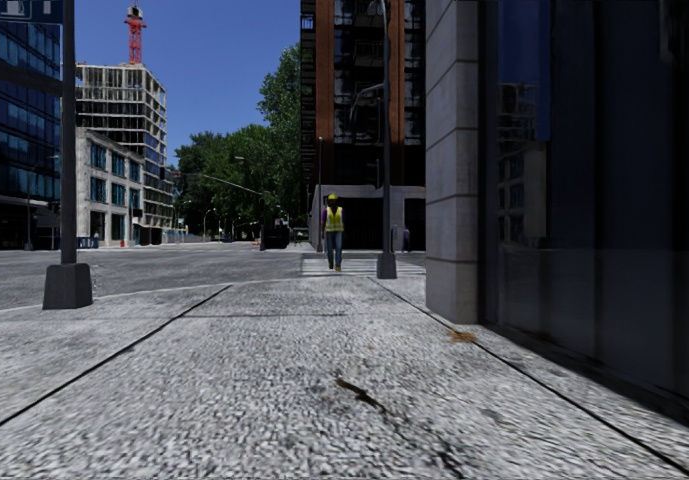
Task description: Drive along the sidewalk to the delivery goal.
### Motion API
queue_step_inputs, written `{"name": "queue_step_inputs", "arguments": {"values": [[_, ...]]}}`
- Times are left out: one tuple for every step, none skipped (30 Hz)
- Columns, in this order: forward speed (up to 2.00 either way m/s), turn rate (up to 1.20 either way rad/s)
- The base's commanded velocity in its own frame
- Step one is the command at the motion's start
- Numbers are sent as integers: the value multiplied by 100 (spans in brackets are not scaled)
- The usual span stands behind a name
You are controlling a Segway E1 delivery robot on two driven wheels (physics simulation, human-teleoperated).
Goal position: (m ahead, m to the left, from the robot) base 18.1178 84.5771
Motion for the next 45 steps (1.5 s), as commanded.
{"name": "queue_step_inputs", "arguments": {"values": [[200, 0], [200, 0], [200, 0], [200, 0], [200, 0], [200, 0], [200, 0], [200, 0], [200, 0], [200, 0], [200, 0], [200, 0], [200, 0], [200, 0], [200, 0], [200, 0], [200, 0], [200, 0], [200, 0], [200, 0], [200, 0], [200, 0], [200, 0], [200, 0], [200, 0], [200, 0], [200, 0], [200, 0], [200, 0], [200, 0], [200, 0], [200, 0], [200, 0], [200, 0], [200, 0], [200, 0], [200, 0], [200, 0], [200, 0], [200, 0], [200, 0], [200, 0], [200, 0], [200, 0], [200, 0]]}}
